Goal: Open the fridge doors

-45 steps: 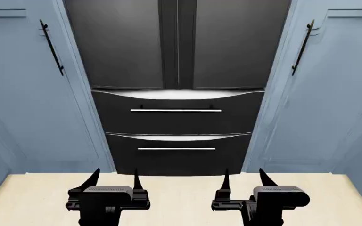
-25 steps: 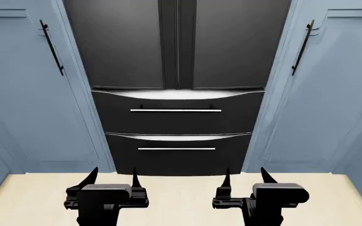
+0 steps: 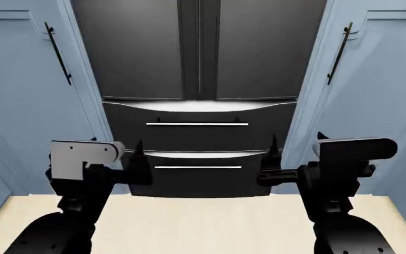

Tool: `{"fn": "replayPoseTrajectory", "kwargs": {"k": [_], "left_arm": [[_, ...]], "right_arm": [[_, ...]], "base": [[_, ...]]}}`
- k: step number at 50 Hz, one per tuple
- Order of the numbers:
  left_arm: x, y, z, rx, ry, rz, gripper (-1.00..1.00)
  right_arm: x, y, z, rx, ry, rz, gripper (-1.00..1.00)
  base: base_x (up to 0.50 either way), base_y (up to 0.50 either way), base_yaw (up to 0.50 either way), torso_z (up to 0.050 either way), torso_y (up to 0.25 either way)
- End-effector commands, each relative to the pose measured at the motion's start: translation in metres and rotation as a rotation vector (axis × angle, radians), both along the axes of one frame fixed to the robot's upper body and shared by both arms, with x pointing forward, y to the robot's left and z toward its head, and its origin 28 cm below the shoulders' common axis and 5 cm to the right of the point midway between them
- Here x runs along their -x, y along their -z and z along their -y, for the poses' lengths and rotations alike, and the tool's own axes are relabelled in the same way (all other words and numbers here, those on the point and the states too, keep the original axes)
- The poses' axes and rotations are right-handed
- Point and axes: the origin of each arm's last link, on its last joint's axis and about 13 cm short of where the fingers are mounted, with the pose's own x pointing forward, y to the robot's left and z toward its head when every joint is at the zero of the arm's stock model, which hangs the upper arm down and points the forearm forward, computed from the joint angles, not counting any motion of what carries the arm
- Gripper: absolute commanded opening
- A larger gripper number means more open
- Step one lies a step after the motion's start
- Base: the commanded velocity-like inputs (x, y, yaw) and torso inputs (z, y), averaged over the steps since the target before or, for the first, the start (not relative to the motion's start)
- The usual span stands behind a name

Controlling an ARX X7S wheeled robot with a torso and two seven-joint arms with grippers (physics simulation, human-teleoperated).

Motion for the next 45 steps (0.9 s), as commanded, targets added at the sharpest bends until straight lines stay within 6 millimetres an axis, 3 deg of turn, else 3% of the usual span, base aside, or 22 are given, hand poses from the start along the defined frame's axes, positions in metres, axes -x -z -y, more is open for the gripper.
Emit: {"fn": "replayPoseTrajectory", "kwargs": {"k": [1, 10, 22, 30, 45], "left_arm": [[0.008, -0.053, -0.008, -0.014, 0.027, 0.042, 1.00], [0.012, -0.098, -0.019, 0.026, -0.042, 0.188, 1.00], [0.033, -0.127, -0.026, 0.051, -0.062, 0.320, 1.00], [0.036, -0.130, -0.026, 0.052, -0.062, 0.328, 1.00], [0.032, -0.122, -0.023, 0.051, -0.046, 0.307, 1.00]], "right_arm": [[0.007, -0.053, 0.008, -0.010, -0.036, 0.038, 1.00], [0.012, -0.088, 0.013, -0.028, -0.028, 0.127, 1.00], [0.023, -0.110, 0.018, -0.035, -0.027, 0.231, 1.00], [0.026, -0.115, 0.017, -0.038, -0.029, 0.239, 1.00], [0.022, -0.105, 0.017, -0.050, -0.028, 0.221, 1.00]], "base": [[0.00, 0.00, 0.00, 0.000, 0.000], [0.00, 0.00, 0.00, 0.000, 0.000], [0.00, 0.00, 0.00, 0.000, 0.000], [0.00, 0.00, 0.00, 0.000, 0.000], [0.00, 0.00, 0.00, 0.000, 0.000]]}}
